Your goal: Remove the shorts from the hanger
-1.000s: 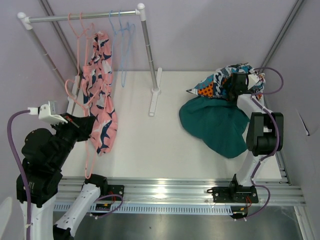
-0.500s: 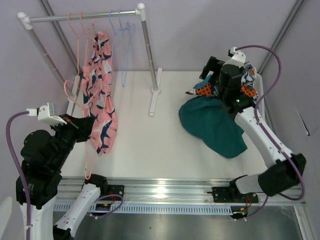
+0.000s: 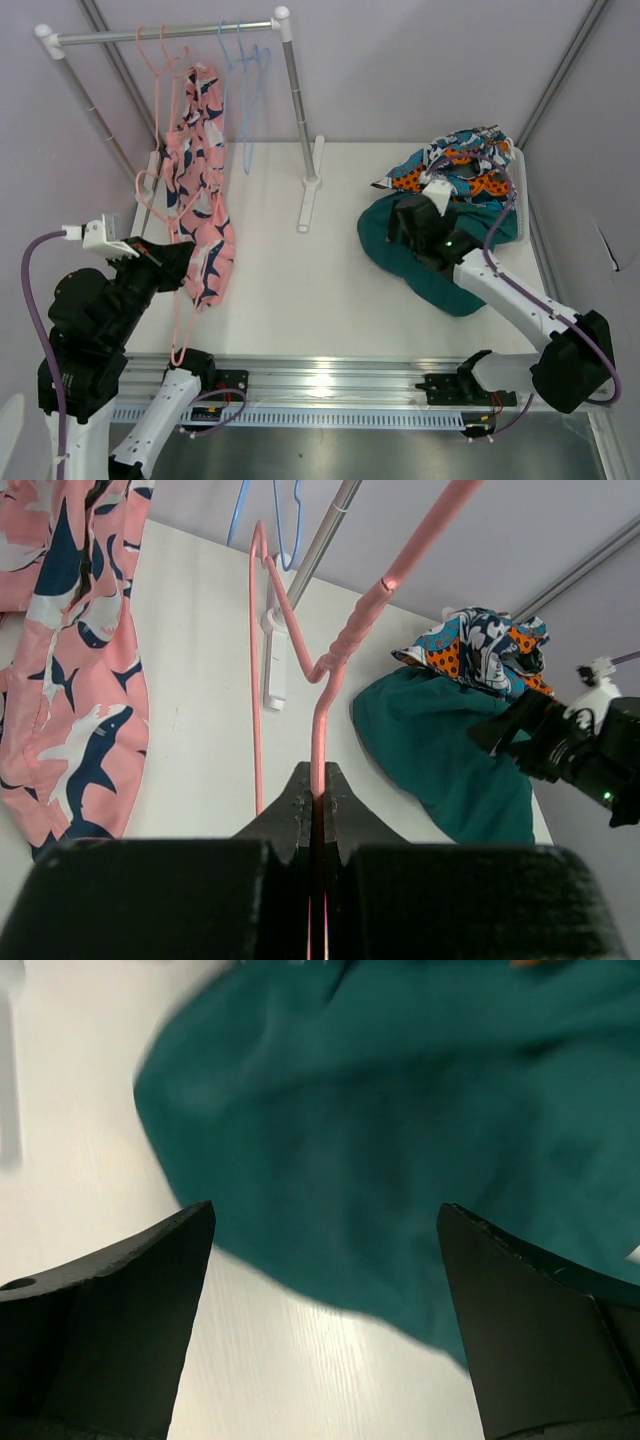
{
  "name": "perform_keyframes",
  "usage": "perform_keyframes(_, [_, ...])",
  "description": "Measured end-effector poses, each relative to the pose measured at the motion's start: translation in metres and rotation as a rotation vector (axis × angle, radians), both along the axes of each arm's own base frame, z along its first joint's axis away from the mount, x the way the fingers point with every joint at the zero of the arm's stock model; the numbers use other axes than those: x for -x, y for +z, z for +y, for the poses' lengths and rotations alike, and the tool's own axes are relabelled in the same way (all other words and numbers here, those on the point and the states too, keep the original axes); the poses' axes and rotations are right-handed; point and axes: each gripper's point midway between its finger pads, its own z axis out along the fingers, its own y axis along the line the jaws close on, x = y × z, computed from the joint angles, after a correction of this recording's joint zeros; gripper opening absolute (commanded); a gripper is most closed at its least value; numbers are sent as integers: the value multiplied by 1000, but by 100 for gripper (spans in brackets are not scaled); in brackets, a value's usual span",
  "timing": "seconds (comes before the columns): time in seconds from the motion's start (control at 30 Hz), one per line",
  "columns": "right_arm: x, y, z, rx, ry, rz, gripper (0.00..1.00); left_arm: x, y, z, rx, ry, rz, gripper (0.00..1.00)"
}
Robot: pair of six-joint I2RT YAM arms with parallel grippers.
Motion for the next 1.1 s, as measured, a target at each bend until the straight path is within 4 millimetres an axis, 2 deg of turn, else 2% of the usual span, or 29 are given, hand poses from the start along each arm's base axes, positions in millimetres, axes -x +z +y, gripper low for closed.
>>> perform_keyframes(0.17, [37,-38,42,64,96,127,99,1,-9,-1,0,-8,10,0])
perform_keyframes(0.23, [46,-54,50,97,113,175,99,1,-11,-3,1,-16,13,0])
perform_keyframes(0.33, [53,-79,49,158,109,251,99,1,-15,-4,1,-23,18,0])
perform_keyframes(0.5, [49,-120,41,247,83,368,99,1,-15,-4,1,-26,14,0])
perform_keyframes(0.63, [38,-150,38,271,73,445,99,1,-15,-4,0,-25,12,0])
perform_keyframes(0.7, [30,-158,40,268,69,456,99,1,-15,-4,-1,-25,13,0])
perform_keyframes(0.77, [17,-158,45,233,71,439,100,0,-15,-4,-3,-25,12,0])
perform_keyframes(0.87, [5,-162,50,190,76,426,83,0,-14,-4,-8,-23,8,0])
perform_keyframes(0.9, [2,-162,51,182,80,421,68,0,-14,-3,-9,-23,7,0])
perform_keyframes(0.97, [-4,-164,54,167,89,410,52,-1,-13,-3,-9,-22,6,0])
perform_keyframes(1.0, [-6,-165,56,160,92,405,31,-1,-13,-4,-9,-22,6,0])
perform_keyframes(1.1, [-11,-167,56,152,105,398,0,-4,-14,-4,-10,-23,13,0])
